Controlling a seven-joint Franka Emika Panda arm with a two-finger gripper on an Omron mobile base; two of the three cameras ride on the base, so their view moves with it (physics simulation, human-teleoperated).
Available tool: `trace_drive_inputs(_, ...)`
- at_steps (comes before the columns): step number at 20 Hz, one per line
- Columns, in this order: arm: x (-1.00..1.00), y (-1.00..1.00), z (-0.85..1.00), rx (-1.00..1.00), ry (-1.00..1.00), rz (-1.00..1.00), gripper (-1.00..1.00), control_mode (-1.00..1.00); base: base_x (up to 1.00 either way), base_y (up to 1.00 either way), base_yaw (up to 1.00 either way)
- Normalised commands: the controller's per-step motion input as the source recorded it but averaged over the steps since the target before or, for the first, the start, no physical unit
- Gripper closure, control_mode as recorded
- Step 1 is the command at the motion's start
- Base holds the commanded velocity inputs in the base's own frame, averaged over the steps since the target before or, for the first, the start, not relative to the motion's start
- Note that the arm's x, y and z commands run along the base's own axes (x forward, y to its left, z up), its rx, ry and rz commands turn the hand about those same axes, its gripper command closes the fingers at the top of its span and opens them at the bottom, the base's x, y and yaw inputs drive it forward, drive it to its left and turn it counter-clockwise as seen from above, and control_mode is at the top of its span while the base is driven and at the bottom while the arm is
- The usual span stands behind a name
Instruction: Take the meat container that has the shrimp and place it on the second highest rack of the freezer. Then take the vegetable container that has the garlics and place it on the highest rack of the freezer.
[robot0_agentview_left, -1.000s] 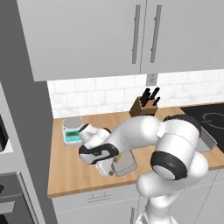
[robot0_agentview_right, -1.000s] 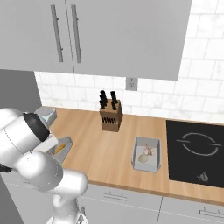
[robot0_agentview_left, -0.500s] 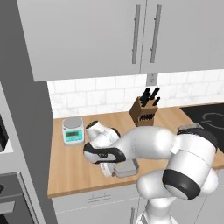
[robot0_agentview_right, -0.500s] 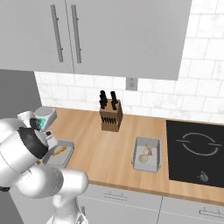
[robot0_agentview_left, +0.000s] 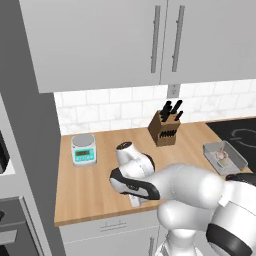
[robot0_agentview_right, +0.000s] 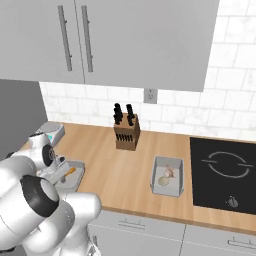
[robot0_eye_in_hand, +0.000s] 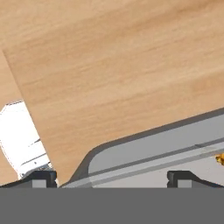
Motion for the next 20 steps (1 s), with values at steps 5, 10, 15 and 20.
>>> trace_drive_inputs(5,0.0,0.0,-0.36,0.02,0.0,0.06,-1.0,-1.0,0.0,0.0,0.0)
trace_drive_inputs(10,0.01,0.0,-0.38,0.0,0.0,0.0,1.0,-1.0,0.0,0.0,0.0)
trace_drive_inputs(15,0.04,0.0,-0.23,0.0,0.12,0.0,1.0,-1.0,0.0,0.0,0.0)
trace_drive_inputs(20,-0.1,0.0,0.0,0.0,0.0,0.0,1.0,-1.0,0.0,0.0,0.0)
